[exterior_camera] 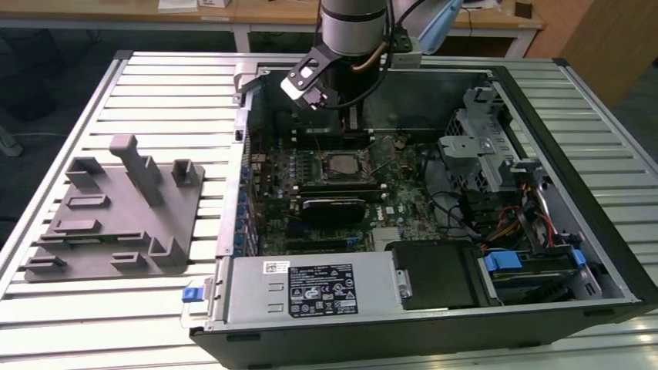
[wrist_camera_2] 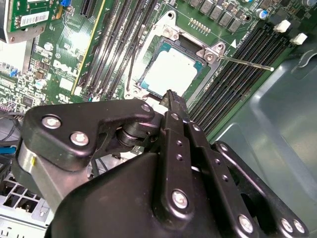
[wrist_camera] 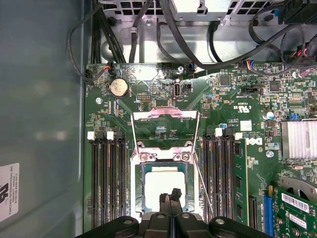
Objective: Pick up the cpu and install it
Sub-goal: 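Close the cpu cover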
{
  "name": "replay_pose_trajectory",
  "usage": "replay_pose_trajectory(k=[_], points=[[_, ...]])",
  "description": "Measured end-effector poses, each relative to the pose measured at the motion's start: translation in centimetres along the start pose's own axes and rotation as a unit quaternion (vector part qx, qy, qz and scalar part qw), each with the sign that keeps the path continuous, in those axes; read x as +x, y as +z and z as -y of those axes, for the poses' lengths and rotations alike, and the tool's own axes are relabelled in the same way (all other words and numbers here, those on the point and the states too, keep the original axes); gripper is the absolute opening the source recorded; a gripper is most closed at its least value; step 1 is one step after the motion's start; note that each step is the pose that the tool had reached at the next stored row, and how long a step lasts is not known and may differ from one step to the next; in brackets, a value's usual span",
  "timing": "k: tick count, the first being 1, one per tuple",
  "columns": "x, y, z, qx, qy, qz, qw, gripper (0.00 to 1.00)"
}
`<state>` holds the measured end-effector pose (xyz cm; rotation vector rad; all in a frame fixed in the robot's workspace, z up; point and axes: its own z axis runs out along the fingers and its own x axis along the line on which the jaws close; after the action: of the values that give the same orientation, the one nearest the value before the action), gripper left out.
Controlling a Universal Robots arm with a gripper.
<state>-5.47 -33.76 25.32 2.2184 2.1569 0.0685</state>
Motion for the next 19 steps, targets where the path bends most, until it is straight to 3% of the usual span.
replay_pose_trajectory(k=[11, 19], points=[[0.04, 0.07, -1.18, 0.0001, 0.0, 0.0, 1.0, 0.11], [0.11, 0.24, -3.7, 0.0012, 0.0, 0.0, 1.0, 0.11]])
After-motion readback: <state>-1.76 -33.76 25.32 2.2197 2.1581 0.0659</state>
